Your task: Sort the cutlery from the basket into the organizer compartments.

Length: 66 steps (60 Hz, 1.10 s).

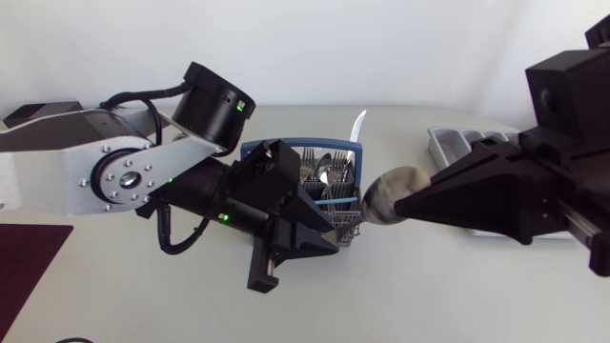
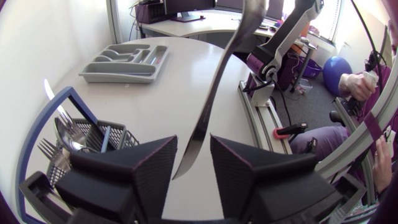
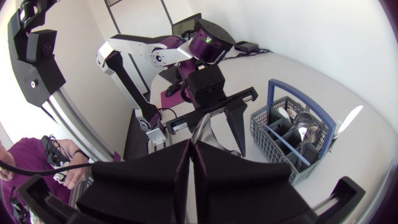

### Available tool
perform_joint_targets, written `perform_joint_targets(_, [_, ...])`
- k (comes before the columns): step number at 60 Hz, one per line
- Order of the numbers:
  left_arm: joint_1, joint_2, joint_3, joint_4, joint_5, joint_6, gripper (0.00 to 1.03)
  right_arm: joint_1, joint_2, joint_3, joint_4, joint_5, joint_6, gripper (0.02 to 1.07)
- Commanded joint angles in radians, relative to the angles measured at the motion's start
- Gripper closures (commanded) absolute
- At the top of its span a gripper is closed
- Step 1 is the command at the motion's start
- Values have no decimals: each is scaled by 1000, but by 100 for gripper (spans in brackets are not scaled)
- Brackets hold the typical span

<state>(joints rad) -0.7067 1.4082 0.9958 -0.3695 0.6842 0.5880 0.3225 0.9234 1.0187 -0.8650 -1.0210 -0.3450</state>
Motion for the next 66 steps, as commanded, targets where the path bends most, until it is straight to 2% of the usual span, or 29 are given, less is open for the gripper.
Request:
perform_joint_targets(1, [9, 20, 26, -6, 15, 27, 84, -13, -8, -2, -8, -11, -14, 102])
perform_joint_targets(12, [7, 23, 26, -6, 34, 27, 100, -13, -9, -6, -8, -13, -15, 102])
perform_joint_targets(23, [1, 26, 30, -19, 51, 24, 100, -20, -20, -22, 3, -11, -17, 100])
perform_joint_targets(29, [3, 28, 40, -22, 51, 13, 100, -53, -31, -29, 11, -8, -11, 72])
perform_joint_targets(32, [7, 28, 44, -22, 51, 6, 100, -56, -38, -35, 12, -2, -12, 61])
perform_joint_targets(37, [21, 29, 55, -22, 57, -14, 100, -57, -63, -57, 23, 22, -12, 34])
perform_joint_targets(41, [33, 31, 64, -20, 69, -31, 100, -59, -97, -81, 41, 48, -11, 22])
perform_joint_targets(49, [39, 37, 78, -17, 77, -56, 100, -59, -132, -120, 75, 78, -6, 19])
perform_joint_targets(58, [53, 38, 92, -5, 109, -88, 100, -23, -189, -177, 144, 174, 26, 18])
perform_joint_targets(66, [55, 38, 107, -3, 149, -119, 100, 76, -201, -238, 233, 299, 77, 19])
